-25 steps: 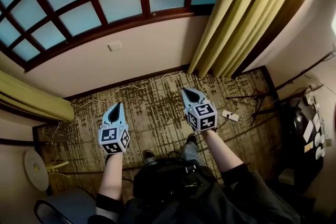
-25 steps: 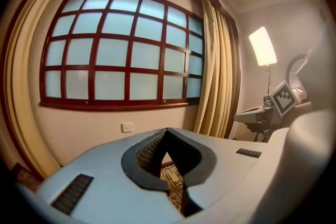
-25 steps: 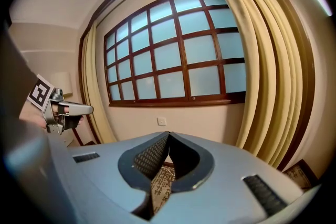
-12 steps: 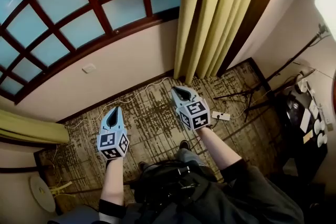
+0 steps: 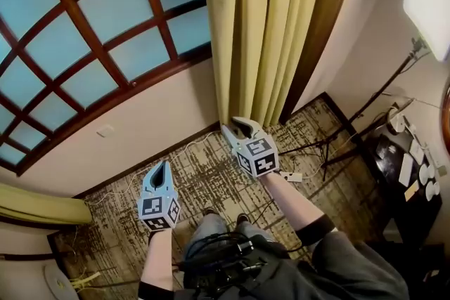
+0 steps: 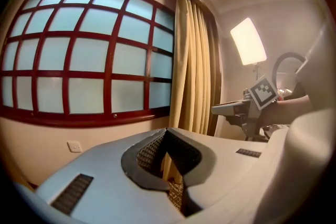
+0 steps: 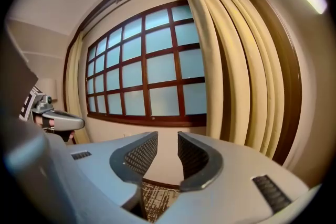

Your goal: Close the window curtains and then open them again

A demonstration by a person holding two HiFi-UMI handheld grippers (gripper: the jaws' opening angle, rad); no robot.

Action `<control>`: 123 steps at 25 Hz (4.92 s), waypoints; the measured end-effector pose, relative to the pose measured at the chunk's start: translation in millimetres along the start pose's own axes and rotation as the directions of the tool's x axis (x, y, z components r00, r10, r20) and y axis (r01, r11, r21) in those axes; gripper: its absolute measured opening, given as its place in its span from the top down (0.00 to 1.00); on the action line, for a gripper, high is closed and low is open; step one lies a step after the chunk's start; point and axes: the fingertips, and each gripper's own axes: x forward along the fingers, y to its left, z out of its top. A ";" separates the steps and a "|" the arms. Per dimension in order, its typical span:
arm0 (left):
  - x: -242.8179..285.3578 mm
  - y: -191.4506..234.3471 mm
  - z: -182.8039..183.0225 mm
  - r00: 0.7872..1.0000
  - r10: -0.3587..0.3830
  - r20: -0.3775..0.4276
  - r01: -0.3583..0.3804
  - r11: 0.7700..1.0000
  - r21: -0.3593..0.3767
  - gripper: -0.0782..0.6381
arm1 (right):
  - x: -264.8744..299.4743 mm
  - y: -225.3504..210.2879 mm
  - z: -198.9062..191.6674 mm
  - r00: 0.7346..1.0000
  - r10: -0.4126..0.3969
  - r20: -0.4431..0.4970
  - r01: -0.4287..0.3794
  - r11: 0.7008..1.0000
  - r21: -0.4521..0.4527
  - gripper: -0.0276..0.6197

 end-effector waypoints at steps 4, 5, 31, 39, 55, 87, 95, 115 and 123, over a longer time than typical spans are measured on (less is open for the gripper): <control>31.5 2.9 14.7 0.999 -0.054 0.002 0.054 0.999 0.007 0.88 | 26.9 -38.4 42.4 0.996 -0.069 0.058 0.064 0.994 0.090 0.63; 38.5 6.5 16.5 0.998 -0.061 0.003 0.061 0.998 0.008 0.88 | 33.1 -47.3 53.5 0.994 -0.084 0.076 0.072 0.986 0.153 0.57; 141.9 73.0 52.7 0.990 -0.141 0.007 0.141 0.990 0.025 0.88 | 144.9 -222.4 239.5 0.854 -0.483 0.193 0.478 0.875 0.073 0.14; 177.0 69.8 66.4 0.997 -0.074 -0.003 0.074 0.997 0.017 0.88 | 186.0 -269.8 265.1 0.868 -0.449 0.211 0.459 0.888 0.000 0.15; 224.3 51.9 66.4 0.998 -0.048 -0.032 0.048 0.999 -0.016 0.88 | 222.0 -246.4 287.7 0.952 0.104 0.289 -0.173 0.959 0.225 0.91; 276.3 90.0 219.7 0.973 0.146 0.181 -0.147 0.989 -0.006 0.88 | 299.0 -36.7 319.2 0.668 0.735 0.116 -0.742 0.669 0.037 0.91; 255.2 132.9 219.8 0.941 0.292 0.169 -0.285 0.956 -0.064 0.88 | 306.8 43.6 331.9 0.520 0.851 0.067 -0.850 0.524 -0.054 0.91; 123.1 258.1 211.5 0.872 0.442 0.210 -0.423 0.896 -0.134 0.88 | 312.2 265.7 334.9 0.464 0.875 -0.138 -0.817 0.362 -0.448 0.91; 61.3 324.0 200.4 0.829 0.518 0.211 -0.488 0.854 -0.182 0.89 | 323.8 365.6 342.0 0.413 0.901 -0.133 -0.837 0.318 -0.445 0.91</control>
